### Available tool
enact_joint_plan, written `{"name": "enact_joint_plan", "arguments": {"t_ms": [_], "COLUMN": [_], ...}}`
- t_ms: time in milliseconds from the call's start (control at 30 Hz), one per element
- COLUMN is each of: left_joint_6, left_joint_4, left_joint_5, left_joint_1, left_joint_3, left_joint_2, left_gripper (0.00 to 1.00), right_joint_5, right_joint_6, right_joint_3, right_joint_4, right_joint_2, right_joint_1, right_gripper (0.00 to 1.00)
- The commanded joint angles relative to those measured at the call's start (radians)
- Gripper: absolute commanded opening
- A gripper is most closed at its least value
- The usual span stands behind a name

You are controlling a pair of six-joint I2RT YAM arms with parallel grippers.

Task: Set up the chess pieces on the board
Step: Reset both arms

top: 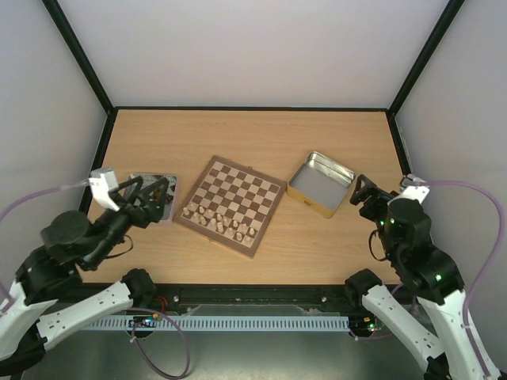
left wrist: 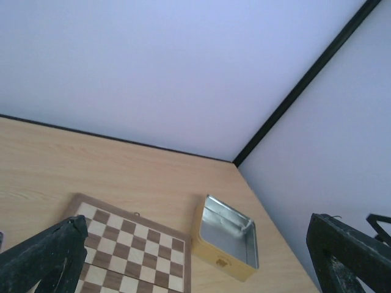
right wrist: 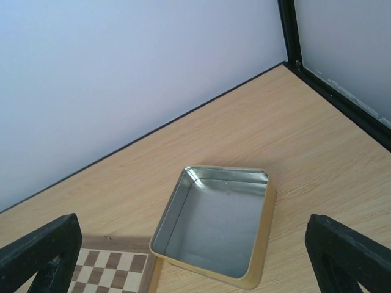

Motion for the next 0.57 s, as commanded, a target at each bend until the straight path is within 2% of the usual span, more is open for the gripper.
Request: {"name": "enact_joint_plan", "arguments": {"t_ms": [0,267,533], "left_joint_6": [0.027,0.051,0.082], "left_joint_4": [-0.152,-0.217,-0.232], "left_joint_5": [-0.086,-0.145,-0.155], "left_joint_1": [0.001,0.007,0.04], "left_joint_3": [0.054,0.109,0.124], "left_joint_2": [-0.052,-0.128,-0.146], "left_gripper": [1.0,1.0,1.0], "right_joint_5": [0.045,0.067,0.051], "right_joint_6": [-0.008,-0.055,-0.036], "right_joint_3": [0.057,0.135,0.129], "right_joint_4": [-0.113,-0.113,-0.091], "right_joint_2": [-0.066,-0.154,-0.186], "right_joint_1": [0.0,0.0,0.0], "right_gripper": [0.98,0.98,0.98]}}
